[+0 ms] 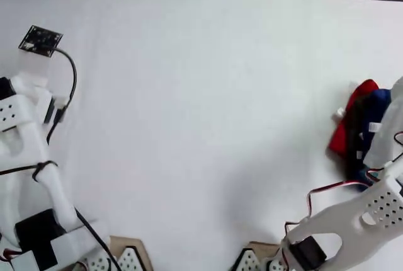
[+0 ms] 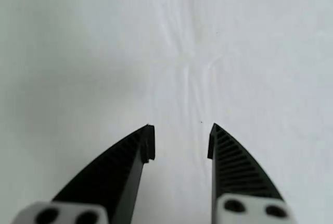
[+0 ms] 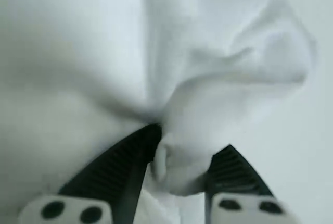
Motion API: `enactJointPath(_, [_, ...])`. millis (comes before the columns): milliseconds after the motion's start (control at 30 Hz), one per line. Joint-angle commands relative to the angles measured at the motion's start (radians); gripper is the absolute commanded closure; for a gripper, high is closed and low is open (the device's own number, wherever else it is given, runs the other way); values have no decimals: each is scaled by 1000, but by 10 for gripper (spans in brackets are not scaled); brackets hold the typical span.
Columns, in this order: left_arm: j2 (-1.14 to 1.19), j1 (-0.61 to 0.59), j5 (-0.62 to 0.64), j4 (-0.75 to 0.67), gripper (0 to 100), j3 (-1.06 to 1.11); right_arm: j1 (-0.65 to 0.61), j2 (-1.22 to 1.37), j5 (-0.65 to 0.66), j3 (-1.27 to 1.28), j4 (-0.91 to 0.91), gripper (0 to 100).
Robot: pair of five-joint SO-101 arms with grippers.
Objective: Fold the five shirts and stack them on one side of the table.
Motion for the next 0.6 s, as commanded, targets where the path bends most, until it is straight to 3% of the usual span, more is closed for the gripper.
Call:
enactJointPath(0, [-3,26,5,-9,811,2,-31,-173,-18,-107,96,833])
enactJointPath(100, [-3,48,14,-9,811,2,-53,-275,-26,-175,162,854])
enactJointPath(267, [-3,66,40,-11,811,2,-96,-398,-146,-199,205,875])
enactJointPath(367, [-3,66,43,-8,811,1,-119,-394,-180,-141,255,987])
enactJointPath(567, [-9,61,40,-3,811,-4,-36,-292,-173,37,53,976])
